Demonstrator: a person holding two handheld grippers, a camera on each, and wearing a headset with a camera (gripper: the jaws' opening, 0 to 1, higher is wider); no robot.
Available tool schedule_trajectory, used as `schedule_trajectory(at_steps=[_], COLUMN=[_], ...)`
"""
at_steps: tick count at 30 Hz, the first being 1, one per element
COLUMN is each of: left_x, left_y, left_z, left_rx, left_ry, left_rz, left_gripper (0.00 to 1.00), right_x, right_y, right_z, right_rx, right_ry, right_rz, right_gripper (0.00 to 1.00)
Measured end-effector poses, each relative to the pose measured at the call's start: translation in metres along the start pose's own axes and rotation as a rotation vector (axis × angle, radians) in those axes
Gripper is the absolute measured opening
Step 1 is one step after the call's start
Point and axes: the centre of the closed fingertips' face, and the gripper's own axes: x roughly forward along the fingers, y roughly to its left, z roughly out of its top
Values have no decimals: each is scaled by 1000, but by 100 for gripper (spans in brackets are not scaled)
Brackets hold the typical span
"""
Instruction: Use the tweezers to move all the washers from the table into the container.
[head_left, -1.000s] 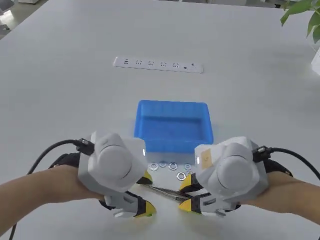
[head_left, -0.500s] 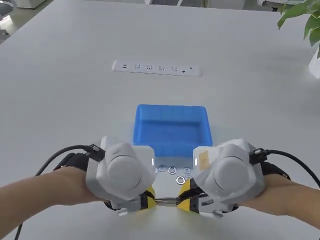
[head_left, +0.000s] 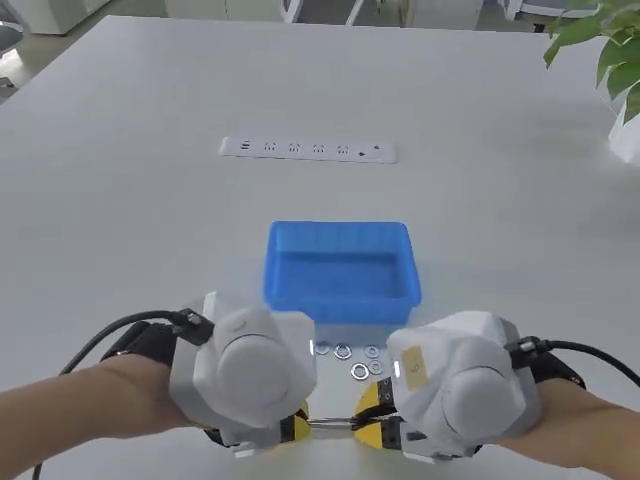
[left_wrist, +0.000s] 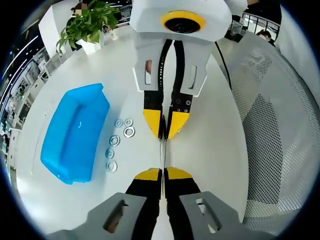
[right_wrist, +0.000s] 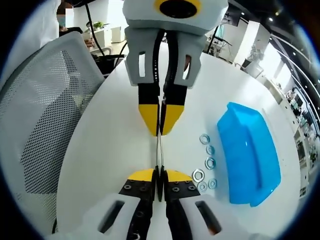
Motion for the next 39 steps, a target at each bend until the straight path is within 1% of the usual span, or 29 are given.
schedule_trajectory(at_steps=[3,4,7,9,10,11,13,16,18,20,21,22,24,25,27,29,30,34,35,39], left_x=[-6,-9,-18,-22,-24,-25,-25,-26,-28,-30,-32,-32,-34,-34,-33,-33,-32,-26,-24,-19], left_y=[-1,0,4,7,6,6,7,6,6,4,5,5,4,4,3,3,2,-1,-2,-3], left_z=[6,9,19,26,29,31,34,39,44,50,56,60,68,73,80,89,96,109,112,118], left_rx=[26,40,39,40,41,42,35,49,57,52,42,39,43,49,49,52,57,84,76,88], left_ry=[-5,-13,-37,-58,-71,-79,-96,-101,-114,-141,-165,-180,-204,-223,-243,-266,-284,-311,-319,-341], left_rz=[6,11,11,15,8,7,5,7,7,-1,3,2,1,7,0,3,2,4,-5,3], left_gripper=[5,5,5,5,5,5,5,5,5,5,5,5,5,5,5,5,5,5,5,5], right_x=[-4,-6,-11,-14,-15,-16,-18,-20,-22,-25,-26,-28,-30,-32,-35,-37,-38,-41,-41,-43], right_y=[-2,-2,-6,-9,-9,-10,-10,-10,-10,-10,-10,-11,-11,-12,-12,-12,-12,-12,-11,-11], right_z=[1,2,3,4,4,4,3,2,3,2,2,2,1,1,0,-2,-2,-6,-7,-10], right_rx=[-4,0,5,29,48,80,88,79,71,66,64,68,73,73,79,88,90,82,82,80], right_ry=[-24,-34,-71,-92,-104,-126,-146,-152,-157,-166,-170,-177,-185,-189,-195,-203,-206,-202,-202,-198], right_rz=[-23,-31,-65,-87,-91,-97,-109,-120,-129,-133,-136,-139,-142,-146,-148,-150,-152,-160,-160,-165], right_gripper=[7,7,7,7,8,8,8,8,8,8,8,8,8,8,8,8,8,8,8,7])
